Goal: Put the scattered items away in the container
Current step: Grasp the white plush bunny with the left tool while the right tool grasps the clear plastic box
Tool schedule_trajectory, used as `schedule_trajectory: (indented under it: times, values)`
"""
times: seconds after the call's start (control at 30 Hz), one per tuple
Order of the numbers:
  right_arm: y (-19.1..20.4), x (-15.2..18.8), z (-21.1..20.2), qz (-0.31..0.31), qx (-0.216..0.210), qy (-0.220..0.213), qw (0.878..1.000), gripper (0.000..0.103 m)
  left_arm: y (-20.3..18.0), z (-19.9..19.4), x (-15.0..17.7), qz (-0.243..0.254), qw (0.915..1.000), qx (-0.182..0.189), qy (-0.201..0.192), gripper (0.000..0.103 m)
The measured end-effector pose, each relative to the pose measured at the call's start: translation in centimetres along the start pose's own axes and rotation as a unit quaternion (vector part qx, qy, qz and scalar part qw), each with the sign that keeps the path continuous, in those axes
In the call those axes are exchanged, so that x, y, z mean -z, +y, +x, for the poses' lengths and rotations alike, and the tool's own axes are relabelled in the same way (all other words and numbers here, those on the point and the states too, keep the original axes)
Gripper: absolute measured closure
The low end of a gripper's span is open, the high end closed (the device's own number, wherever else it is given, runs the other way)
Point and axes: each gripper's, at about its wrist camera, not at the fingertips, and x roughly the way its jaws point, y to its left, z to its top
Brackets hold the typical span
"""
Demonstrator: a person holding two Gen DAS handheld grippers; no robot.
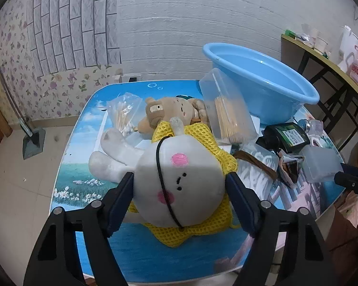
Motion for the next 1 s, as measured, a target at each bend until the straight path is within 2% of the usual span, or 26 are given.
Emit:
schedule_trajectory:
  times: [0.07,0.13,0.27,0.43,0.53,0.63,0.77,0.87,1.0]
  values:
    - [0.4,0.2,-0.1,-0.011,-0.002,0.005,1.0,0.008,0.2,-0.3,0.2,-0.001,1.0,0.002,0.0,0.031]
    - [0.8,0.5,-0.3,-0.02,-0.012,0.01,1.0,0.017,0.4,-0.6,0.3,-0.003,1.0,0.002,0.001,0.034]
    - [1.6,1.3,-0.9,-0.033,-0.04,0.026,0.998,0.02,0.9,-1.2,1.0,-0.009,0.9999,0.006,0.003,0.034]
    - [3.1,2.6,-1.5,-0.071,-0.052,0.039,0.995,0.027,1.2,-1.9,1.8,-0.013,0.9998,0.011,0.005,0.032]
    - [3.5,3.0,-1.8,-0.105,-0.015,0.021,0.994,0.027,1.4,-1.9,1.7,-0.019,0.9997,0.015,0.006,0.029]
    - [3.0,2.5,-1.3,-0.111,0.022,0.014,0.994,0.026,1.4,-1.6,1.5,-0.027,0.9995,0.016,0.008,0.026]
    - [2.6,1.7,-0.8,-0.127,0.016,0.001,0.992,0.024,1.3,-1.0,1.4,-0.029,0.9994,0.009,0.016,0.021]
    - [2.8,1.2,-0.3,-0.15,-0.001,-0.003,0.989,0.014,1.4,-0.8,1.3,-0.029,0.9994,0.009,0.017,0.018]
    - [3.3,0.9,0.4,-0.173,-0.006,-0.008,0.985,0.013,1.7,-0.2,1.5,-0.032,0.9992,0.004,0.026,0.009]
